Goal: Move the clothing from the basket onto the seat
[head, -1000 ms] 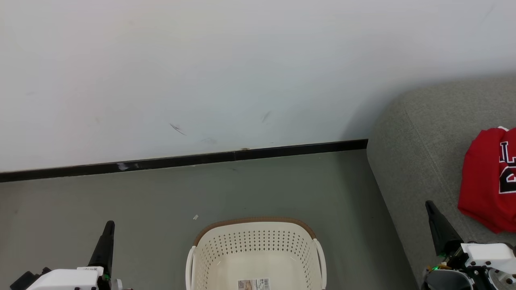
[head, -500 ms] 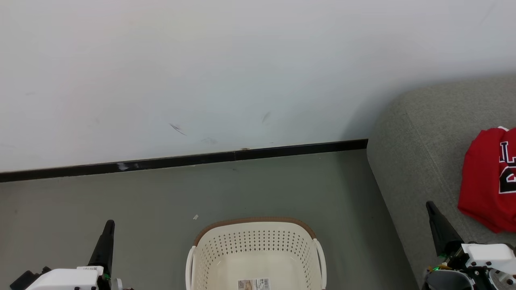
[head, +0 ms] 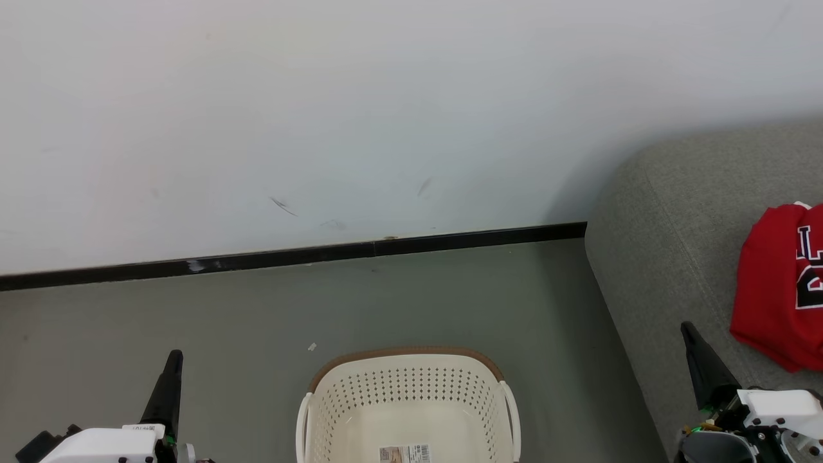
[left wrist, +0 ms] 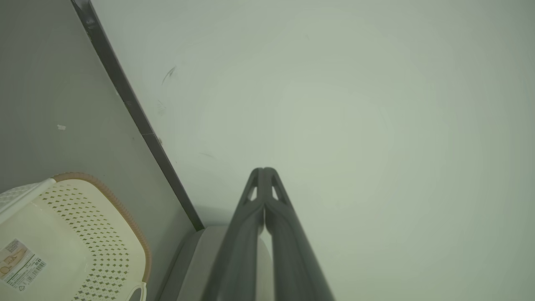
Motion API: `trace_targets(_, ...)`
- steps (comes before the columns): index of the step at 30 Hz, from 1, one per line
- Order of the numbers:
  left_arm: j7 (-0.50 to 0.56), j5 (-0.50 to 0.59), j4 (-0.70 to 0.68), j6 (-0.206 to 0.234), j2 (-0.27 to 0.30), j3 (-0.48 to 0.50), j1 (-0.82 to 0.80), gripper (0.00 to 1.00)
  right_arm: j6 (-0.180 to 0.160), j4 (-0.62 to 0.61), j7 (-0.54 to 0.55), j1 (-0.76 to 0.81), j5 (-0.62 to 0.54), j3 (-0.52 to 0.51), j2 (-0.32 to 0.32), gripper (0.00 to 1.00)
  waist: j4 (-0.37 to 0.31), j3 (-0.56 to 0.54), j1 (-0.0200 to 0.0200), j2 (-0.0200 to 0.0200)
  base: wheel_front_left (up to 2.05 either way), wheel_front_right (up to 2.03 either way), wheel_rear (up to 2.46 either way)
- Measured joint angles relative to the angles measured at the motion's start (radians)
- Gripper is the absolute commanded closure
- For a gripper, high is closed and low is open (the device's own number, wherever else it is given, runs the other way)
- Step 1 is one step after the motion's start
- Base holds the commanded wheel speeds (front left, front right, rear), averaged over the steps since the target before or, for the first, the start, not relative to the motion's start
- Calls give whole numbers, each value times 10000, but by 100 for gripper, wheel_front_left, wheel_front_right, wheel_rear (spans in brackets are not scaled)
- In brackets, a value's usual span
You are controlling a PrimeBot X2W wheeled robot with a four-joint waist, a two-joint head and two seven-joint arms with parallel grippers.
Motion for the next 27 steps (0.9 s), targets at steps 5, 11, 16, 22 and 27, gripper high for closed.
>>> trace_targets(5, 0, -2, -2, 0, 0, -2, 0, 100, 0, 13, 12, -1, 0, -12, 2, 100, 0, 1, -1, 0, 0, 0, 0)
trace_targets(11, 0, -2, -12, 0, 0, -2, 0, 100, 0, 21, 84, -1, 0, -25, 8, 100, -1, 1, -1, 0, 0, 0, 0)
trace_targets(16, 0, -44, -21, 0, 0, -4, 0, 100, 0, 23, 86, -1, 0, -35, 10, 100, -1, 1, -1, 0, 0, 0, 0)
trace_targets(22, 0, -44, -25, 0, 0, -4, 0, 100, 0, 25, 86, -1, -2, -40, 13, 100, -1, 1, -1, 0, 0, 0, 0)
trace_targets(27, 0, -58, -33, 0, 0, -6, 0, 100, 0, 25, 86, -1, -2, -48, 17, 100, -1, 1, -1, 0, 0, 0, 0)
